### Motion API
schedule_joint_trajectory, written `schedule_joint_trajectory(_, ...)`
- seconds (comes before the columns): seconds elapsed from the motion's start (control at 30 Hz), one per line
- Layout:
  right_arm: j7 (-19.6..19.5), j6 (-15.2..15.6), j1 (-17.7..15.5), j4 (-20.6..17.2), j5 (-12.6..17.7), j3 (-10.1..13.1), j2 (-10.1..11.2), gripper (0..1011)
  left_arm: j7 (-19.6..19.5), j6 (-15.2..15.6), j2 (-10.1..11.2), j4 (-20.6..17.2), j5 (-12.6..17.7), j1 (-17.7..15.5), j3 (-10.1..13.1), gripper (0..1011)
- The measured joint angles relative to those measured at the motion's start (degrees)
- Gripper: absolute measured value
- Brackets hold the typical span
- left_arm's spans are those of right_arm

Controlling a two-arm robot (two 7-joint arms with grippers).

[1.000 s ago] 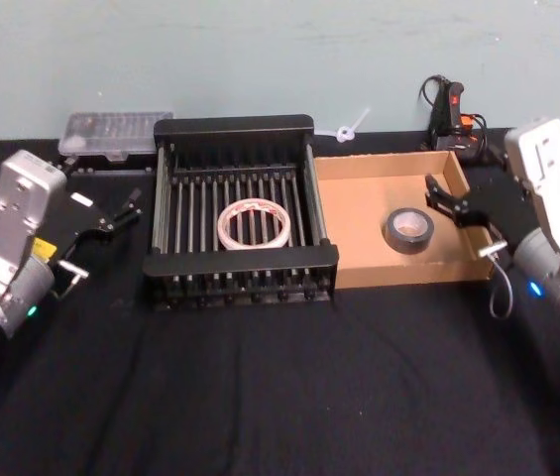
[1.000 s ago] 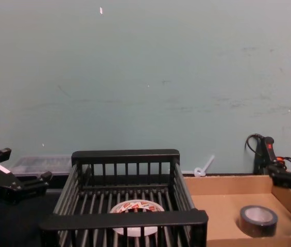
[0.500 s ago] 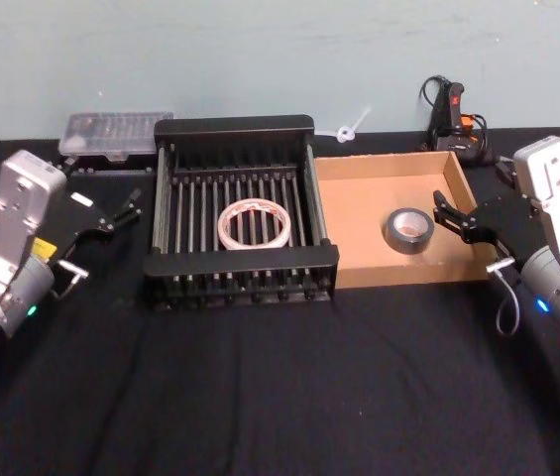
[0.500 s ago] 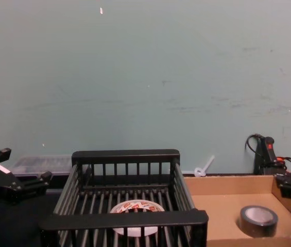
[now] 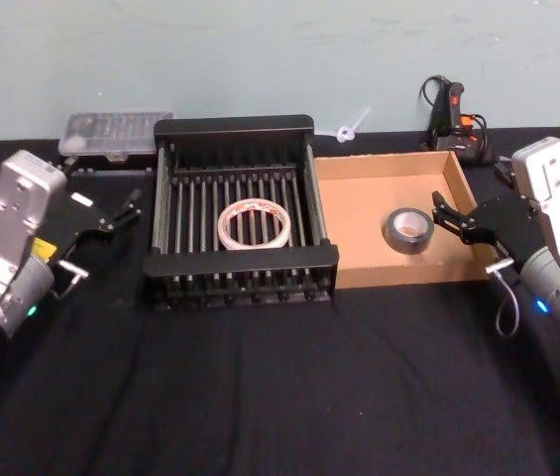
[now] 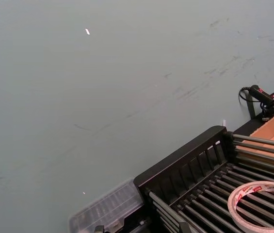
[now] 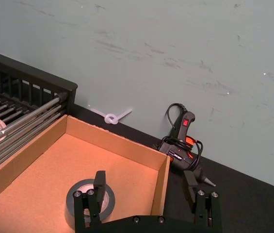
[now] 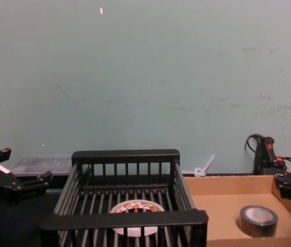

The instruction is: Pick up the white tape and place it into the black box , Pick up the silver tape and place it into the brown box.

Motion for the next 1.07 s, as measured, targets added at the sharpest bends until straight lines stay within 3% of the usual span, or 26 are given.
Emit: schedule_joint_trajectory(1.07,0.0,-0.2,0.0,0.1,0.0,-0.1,0.1,1002,0.0,0.0,0.0,0.0,0.0,0.0,0.0,1001)
